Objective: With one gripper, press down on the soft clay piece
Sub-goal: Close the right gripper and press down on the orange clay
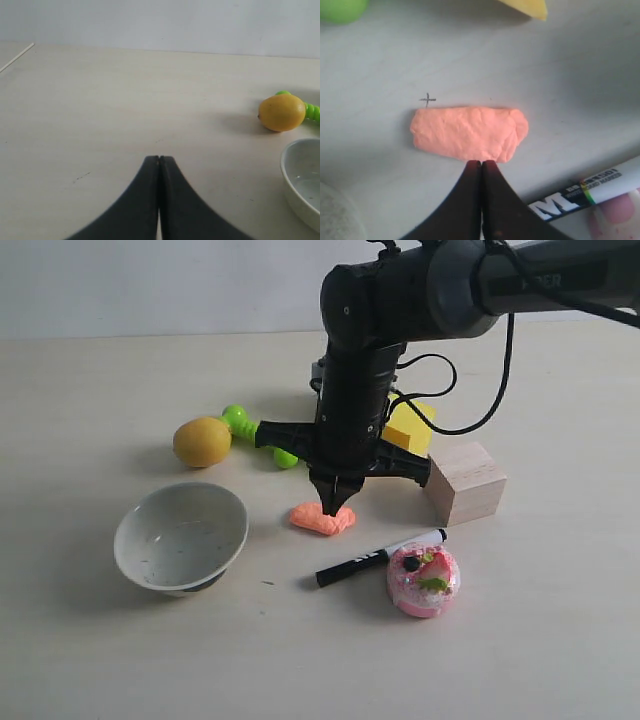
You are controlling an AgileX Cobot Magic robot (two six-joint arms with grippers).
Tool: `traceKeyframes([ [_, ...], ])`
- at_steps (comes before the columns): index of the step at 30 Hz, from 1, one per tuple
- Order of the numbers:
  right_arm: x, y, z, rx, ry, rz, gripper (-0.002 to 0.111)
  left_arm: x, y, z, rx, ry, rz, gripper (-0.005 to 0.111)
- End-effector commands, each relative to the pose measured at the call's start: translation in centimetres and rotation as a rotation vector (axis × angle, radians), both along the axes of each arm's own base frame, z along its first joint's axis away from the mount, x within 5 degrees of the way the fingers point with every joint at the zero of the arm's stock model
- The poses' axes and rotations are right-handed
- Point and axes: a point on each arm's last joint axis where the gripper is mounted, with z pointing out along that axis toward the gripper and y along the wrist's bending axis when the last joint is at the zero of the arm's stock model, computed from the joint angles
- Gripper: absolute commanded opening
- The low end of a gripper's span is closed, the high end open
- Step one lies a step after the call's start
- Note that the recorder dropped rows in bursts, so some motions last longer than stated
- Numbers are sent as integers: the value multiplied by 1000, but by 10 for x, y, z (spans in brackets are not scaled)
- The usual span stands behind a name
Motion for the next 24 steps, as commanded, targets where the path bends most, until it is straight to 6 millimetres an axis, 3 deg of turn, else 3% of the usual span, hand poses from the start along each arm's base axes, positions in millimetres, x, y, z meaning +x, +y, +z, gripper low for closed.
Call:
traceKeyframes([
  [1,2,1,-7,-12,4,2,0,0,0,2,-1,-19,2,0],
  [17,8,7,-11,38,-58,-4,0,0,0,2,-1,-19,2,0],
  [24,6,10,-33,32,2,-5,0,0,0,2,-1,-19,2,0],
])
